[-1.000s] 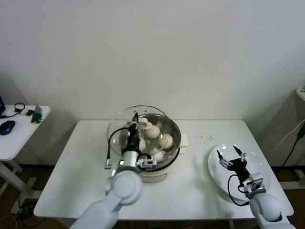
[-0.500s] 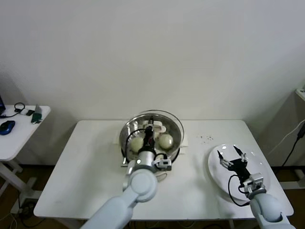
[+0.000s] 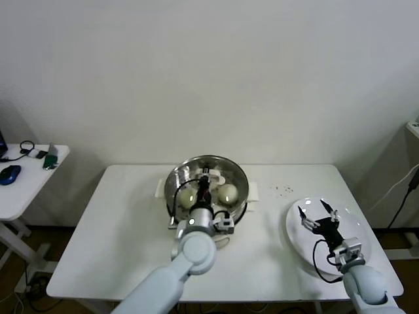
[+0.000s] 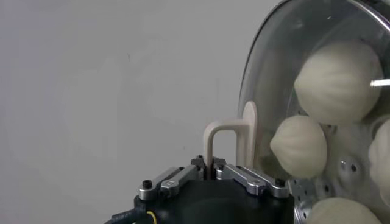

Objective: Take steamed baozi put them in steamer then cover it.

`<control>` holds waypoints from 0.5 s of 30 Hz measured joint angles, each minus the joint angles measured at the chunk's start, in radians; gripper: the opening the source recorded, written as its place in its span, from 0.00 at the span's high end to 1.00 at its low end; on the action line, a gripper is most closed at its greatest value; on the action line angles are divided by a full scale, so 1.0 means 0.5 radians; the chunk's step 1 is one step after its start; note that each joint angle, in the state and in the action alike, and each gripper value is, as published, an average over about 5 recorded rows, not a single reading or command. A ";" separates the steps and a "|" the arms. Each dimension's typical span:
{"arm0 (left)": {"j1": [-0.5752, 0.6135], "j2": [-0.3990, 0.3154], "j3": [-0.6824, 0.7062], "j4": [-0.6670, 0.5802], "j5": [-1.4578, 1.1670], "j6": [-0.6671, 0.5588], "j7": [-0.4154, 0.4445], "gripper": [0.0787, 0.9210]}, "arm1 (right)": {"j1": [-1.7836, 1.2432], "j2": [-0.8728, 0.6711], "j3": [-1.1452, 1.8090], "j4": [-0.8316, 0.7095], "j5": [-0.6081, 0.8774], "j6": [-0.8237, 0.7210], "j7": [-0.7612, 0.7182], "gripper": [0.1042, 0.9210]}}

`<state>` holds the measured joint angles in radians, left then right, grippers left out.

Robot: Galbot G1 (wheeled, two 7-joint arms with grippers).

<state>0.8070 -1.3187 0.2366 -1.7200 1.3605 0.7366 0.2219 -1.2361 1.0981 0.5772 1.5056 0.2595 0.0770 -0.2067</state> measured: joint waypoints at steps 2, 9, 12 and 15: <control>0.000 -0.002 -0.002 0.011 -0.002 0.000 -0.006 0.92 | 0.000 0.001 -0.001 0.001 -0.001 0.000 -0.002 0.12; -0.003 0.001 -0.003 0.035 -0.027 0.000 -0.035 0.92 | -0.001 0.004 -0.001 0.002 -0.009 0.001 -0.006 0.12; -0.005 0.001 0.000 0.046 -0.037 0.000 -0.052 0.92 | -0.002 0.009 -0.001 0.003 -0.013 0.002 -0.008 0.12; -0.008 0.000 0.005 0.051 -0.046 0.000 -0.063 0.92 | -0.003 0.013 -0.001 0.005 -0.017 0.002 -0.010 0.12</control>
<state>0.8030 -1.3188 0.2389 -1.6945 1.3377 0.7365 0.1905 -1.2379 1.1048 0.5767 1.5079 0.2513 0.0782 -0.2115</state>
